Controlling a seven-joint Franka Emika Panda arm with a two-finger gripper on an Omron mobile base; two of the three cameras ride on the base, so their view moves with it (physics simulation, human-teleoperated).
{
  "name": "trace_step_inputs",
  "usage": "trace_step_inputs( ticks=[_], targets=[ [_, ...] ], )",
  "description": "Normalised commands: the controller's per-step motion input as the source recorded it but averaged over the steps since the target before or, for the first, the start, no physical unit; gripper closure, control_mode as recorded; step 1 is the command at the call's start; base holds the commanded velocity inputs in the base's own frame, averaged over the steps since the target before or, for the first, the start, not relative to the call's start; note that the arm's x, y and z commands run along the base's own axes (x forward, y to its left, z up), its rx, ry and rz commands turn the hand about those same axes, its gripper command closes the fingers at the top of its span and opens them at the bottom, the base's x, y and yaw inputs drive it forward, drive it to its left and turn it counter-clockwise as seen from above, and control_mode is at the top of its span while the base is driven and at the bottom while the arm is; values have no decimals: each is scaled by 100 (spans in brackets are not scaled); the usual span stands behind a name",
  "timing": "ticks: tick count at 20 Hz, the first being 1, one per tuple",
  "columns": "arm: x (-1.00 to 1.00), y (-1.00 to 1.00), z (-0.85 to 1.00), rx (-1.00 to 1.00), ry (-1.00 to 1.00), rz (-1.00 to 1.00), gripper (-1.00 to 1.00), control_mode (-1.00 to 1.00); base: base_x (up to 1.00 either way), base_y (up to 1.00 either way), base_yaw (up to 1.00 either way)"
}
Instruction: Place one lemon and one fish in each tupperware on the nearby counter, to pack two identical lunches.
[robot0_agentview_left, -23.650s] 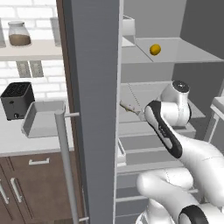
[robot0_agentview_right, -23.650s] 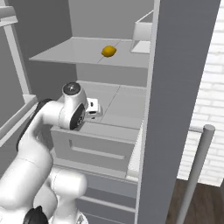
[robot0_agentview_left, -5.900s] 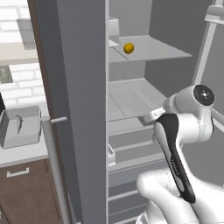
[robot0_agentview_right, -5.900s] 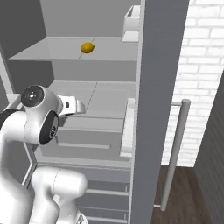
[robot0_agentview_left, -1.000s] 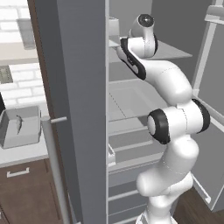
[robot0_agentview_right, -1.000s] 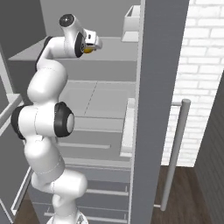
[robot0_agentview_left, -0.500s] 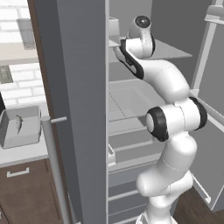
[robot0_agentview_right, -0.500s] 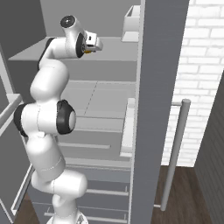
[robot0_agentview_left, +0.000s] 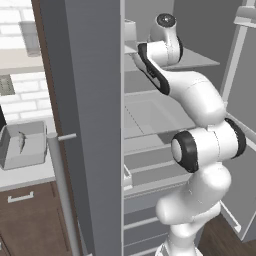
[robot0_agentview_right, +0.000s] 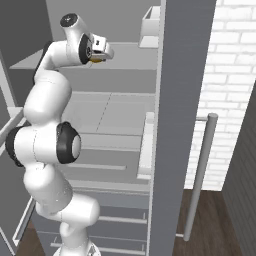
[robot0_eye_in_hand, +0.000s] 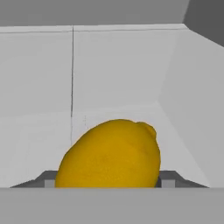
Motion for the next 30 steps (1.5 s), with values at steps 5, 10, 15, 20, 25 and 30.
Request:
trace_step_inputs(
  ticks=[5, 10, 15, 20, 25, 30],
  targets=[
    [-100, -6, 3, 3, 0, -2, 100, -100, 0, 0, 0],
    [-100, -18, -3, 4, 0, 0, 100, -100, 0, 0, 0],
    [-100, -25, -57, 2, 9, 0, 100, -100, 0, 0, 0],
    [-100, -11, -93, 0, 16, 0, 100, -100, 0, 0, 0],
    [-100, -13, -74, 0, 15, 0, 100, -100, 0, 0, 0],
    [-80, -2, -50, 0, 15, 0, 100, 100, -20, 0, 0]
  ],
)
